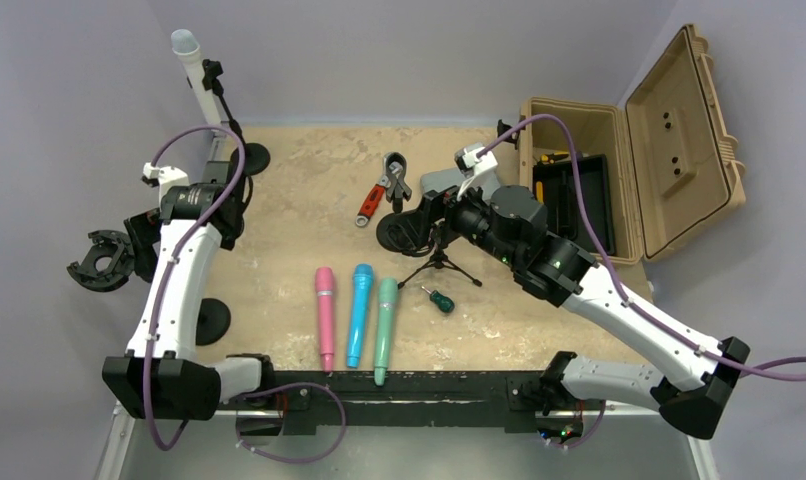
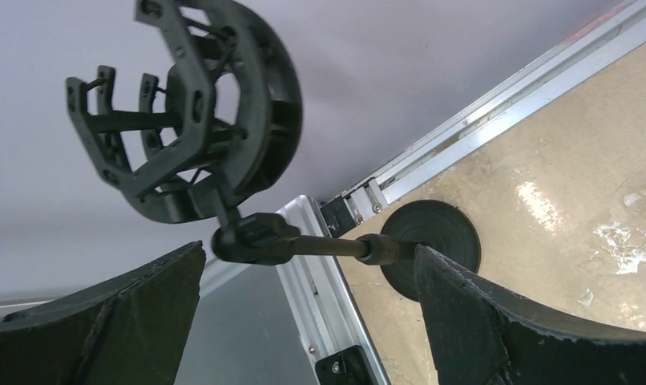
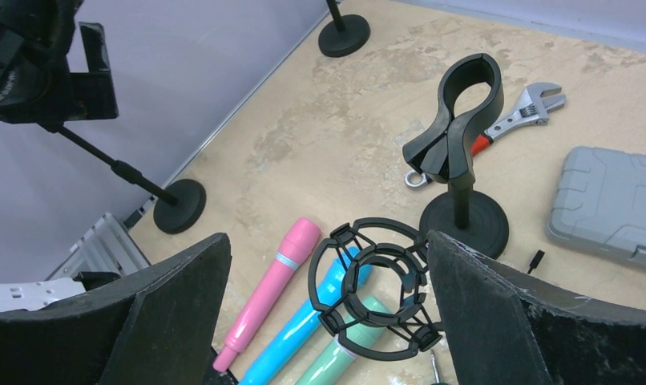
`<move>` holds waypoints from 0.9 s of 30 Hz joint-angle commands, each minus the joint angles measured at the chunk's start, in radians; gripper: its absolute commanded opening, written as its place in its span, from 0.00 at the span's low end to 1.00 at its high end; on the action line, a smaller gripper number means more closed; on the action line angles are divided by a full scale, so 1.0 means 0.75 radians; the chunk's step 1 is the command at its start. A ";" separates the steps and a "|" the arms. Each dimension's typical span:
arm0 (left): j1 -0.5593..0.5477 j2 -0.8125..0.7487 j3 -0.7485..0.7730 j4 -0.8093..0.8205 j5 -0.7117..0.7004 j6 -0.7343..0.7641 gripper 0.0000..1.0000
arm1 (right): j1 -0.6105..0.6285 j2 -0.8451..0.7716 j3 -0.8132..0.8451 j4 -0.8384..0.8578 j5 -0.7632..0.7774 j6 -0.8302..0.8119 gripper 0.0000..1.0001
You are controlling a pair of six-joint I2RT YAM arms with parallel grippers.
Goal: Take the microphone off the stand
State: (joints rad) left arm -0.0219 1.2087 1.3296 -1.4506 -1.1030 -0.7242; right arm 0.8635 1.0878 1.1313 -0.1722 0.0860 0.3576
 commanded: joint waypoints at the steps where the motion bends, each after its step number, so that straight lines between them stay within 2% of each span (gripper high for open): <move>1: 0.010 0.041 0.069 0.041 -0.001 -0.025 1.00 | 0.000 -0.013 0.048 0.024 -0.003 -0.035 0.90; 13: 0.015 0.096 0.123 0.015 -0.079 -0.025 1.00 | 0.000 -0.007 0.026 0.048 -0.005 -0.040 0.90; 20: 0.029 0.102 0.095 0.014 -0.070 -0.058 1.00 | 0.000 -0.006 0.025 0.047 -0.006 -0.044 0.90; 27: 0.112 0.100 0.031 0.117 -0.012 0.003 1.00 | 0.000 -0.015 0.018 0.051 -0.008 -0.043 0.90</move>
State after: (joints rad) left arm 0.0456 1.2865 1.3762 -1.4178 -1.1202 -0.7391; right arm 0.8635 1.0874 1.1313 -0.1711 0.0860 0.3397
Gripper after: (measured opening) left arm 0.998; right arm 0.906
